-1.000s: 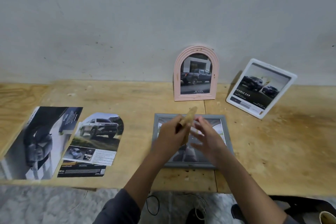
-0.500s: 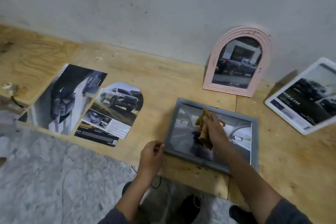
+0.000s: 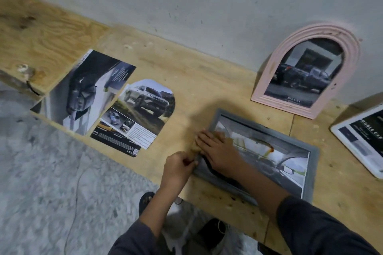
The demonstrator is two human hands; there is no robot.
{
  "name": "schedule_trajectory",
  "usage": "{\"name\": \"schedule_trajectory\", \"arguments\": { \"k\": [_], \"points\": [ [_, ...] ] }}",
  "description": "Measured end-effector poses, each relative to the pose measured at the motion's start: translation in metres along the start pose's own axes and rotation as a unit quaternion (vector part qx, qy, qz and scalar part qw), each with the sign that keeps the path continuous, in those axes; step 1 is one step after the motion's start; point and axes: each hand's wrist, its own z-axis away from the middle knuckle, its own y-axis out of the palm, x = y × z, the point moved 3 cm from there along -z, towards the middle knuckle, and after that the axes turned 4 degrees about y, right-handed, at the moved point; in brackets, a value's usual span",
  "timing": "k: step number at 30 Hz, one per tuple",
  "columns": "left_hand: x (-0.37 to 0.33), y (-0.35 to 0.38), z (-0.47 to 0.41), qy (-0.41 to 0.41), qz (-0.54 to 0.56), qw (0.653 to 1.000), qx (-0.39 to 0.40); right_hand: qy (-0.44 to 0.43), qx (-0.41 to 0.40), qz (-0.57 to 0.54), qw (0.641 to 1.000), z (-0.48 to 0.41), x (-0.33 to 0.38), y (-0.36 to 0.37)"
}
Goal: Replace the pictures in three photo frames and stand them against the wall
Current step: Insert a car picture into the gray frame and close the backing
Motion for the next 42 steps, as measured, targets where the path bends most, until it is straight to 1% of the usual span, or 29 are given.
{"name": "schedule_trajectory", "arguments": {
  "k": [1, 3, 6, 8, 10, 12, 14, 17, 19, 23, 26, 30, 34, 37, 39, 42],
  "points": [
    [0.0, 0.0, 0.0, -0.002, -0.005, 1.0, 0.002, 0.004, -0.014, 0.027, 1.0, -0.004, -0.005, 0.001],
    [-0.001, -0.001, 0.0, -0.004, -0.009, 1.0, 0.004, 0.044, -0.05, 0.057, 0.996, -0.017, -0.02, -0.007],
    [-0.001, -0.002, -0.002, -0.003, -0.021, 1.0, 0.017, 0.113, -0.094, 0.063, 0.987, -0.037, -0.044, -0.033],
    [-0.003, -0.003, -0.003, -0.001, -0.03, 0.999, 0.03, 0.162, -0.098, 0.031, 0.981, -0.051, -0.064, -0.042],
    [-0.007, -0.003, -0.007, 0.003, -0.053, 0.997, 0.056, 0.196, -0.091, -0.032, 0.976, -0.059, -0.073, -0.046],
    [-0.017, -0.001, -0.014, 0.013, -0.119, 0.988, 0.1, 0.199, -0.12, -0.109, 0.966, -0.061, -0.075, -0.045],
    [-0.032, 0.004, -0.025, 0.031, -0.175, 0.976, 0.13, 0.224, -0.152, -0.179, 0.946, -0.06, -0.075, -0.046],
    [-0.053, 0.014, -0.043, 0.082, -0.258, 0.952, 0.146, 0.203, -0.172, -0.22, 0.939, -0.059, -0.073, -0.047],
    [-0.055, 0.018, -0.05, 0.089, -0.306, 0.935, 0.155, 0.192, -0.164, -0.216, 0.943, -0.053, -0.074, -0.05],
    [-0.045, 0.018, -0.055, 0.052, -0.284, 0.942, 0.173, 0.211, -0.173, -0.255, 0.928, -0.034, -0.089, -0.054],
    [-0.044, 0.016, -0.057, 0.046, -0.271, 0.944, 0.182, 0.257, -0.165, -0.257, 0.917, -0.009, -0.108, -0.056],
    [-0.041, 0.016, -0.058, 0.034, -0.26, 0.946, 0.189, 0.322, -0.147, -0.231, 0.907, 0.024, -0.133, -0.059],
    [-0.039, 0.016, -0.059, 0.018, -0.257, 0.947, 0.193, 0.333, -0.132, -0.189, 0.914, 0.053, -0.151, -0.064],
    [-0.038, 0.016, -0.06, 0.018, -0.261, 0.946, 0.189, 0.351, -0.105, -0.155, 0.917, 0.073, -0.164, -0.065],
    [-0.037, 0.016, -0.059, 0.019, -0.264, 0.947, 0.183, 0.366, -0.096, -0.134, 0.916, 0.092, -0.171, -0.065],
    [-0.037, 0.017, -0.059, 0.011, -0.272, 0.944, 0.184, 0.395, -0.109, -0.118, 0.905, 0.128, -0.184, -0.064]
  ]
}}
